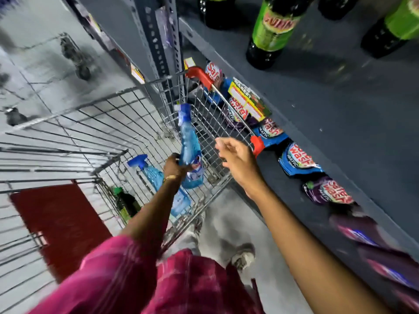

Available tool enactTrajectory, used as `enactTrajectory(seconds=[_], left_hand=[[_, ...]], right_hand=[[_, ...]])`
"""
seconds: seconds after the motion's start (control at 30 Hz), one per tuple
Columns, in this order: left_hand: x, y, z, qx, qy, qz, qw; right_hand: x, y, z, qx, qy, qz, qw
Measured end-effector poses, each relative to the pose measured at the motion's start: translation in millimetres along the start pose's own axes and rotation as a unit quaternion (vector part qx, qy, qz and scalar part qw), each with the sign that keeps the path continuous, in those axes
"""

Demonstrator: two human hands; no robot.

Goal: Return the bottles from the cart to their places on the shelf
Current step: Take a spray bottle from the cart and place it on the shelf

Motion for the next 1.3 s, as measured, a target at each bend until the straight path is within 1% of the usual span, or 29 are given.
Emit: enactTrajectory(seconds=[0.07,0.13,0.17,0.23,0.3,0.4,0.47,0.6,0.7,0.8,0.93,1.07,1.23,1.27,1.3], left_hand=[[-36.3,-13.9,18.6,-0.067,0.002,-0.077,0.995],[-66.8,-27.0,32.0,-0.091,0.007,-0.164,0.982],[-85.4,-38.4,36.7,-0.095,0.013,-0.207,0.974],[-126.1,-58.6,37.2,-0.098,0.051,-0.267,0.957],[-163.9,-79.8,29.0,-0.075,0.090,-0.327,0.938],[-232.0,-112.6,-4.9,-0.022,0.168,-0.397,0.902],[-272.8,-130.8,-33.5,0.017,0.218,-0.443,0.870],[-350.0,-142.1,-114.4,0.071,0.289,-0.516,0.803],[-390.7,-133.8,-176.1,0.098,0.332,-0.529,0.775],[-436.3,-118.1,-237.2,0.135,0.397,-0.527,0.739],[-470.3,-98.2,-284.8,0.167,0.452,-0.500,0.720],[-487.4,-83.2,-310.7,0.177,0.480,-0.495,0.702],[-488.6,-85.3,-316.6,0.188,0.484,-0.492,0.699],[-487.7,-85.4,-315.7,0.191,0.484,-0.492,0.699],[-487.1,-85.1,-315.9,0.193,0.486,-0.492,0.696]], right_hand=[[-17.0,12.1,9.4,0.031,-0.029,0.040,0.998],[-36.0,19.7,19.0,0.052,-0.048,0.069,0.995],[-46.3,29.4,27.4,0.050,-0.061,0.094,0.992],[-68.6,46.0,47.8,0.039,-0.090,0.124,0.987],[-86.4,60.9,70.0,0.055,-0.126,0.145,0.980],[-121.1,85.4,116.2,0.038,-0.181,0.191,0.964],[-140.0,95.1,145.5,0.018,-0.226,0.200,0.953],[-201.1,90.8,225.0,-0.015,-0.369,0.214,0.904],[-250.1,82.0,273.4,-0.008,-0.432,0.209,0.877],[-301.8,66.4,315.7,-0.021,-0.503,0.192,0.842],[-343.2,49.7,344.6,-0.054,-0.543,0.169,0.821],[-366.5,40.1,359.7,-0.046,-0.567,0.150,0.809],[-366.5,38.3,365.4,-0.057,-0.551,0.134,0.821],[-366.2,37.7,361.8,-0.050,-0.560,0.140,0.815],[-366.5,37.8,356.8,-0.048,-0.585,0.151,0.796]])
Point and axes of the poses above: each hand's wrist, its own x-axis towards the middle knuckle, its own z-axis out of the back of the hand, y = z × x, the point moved 2 cm from there along x, towards the middle knuckle, and after that the axes turned 14 degrees about z, right-handed, at the moved point
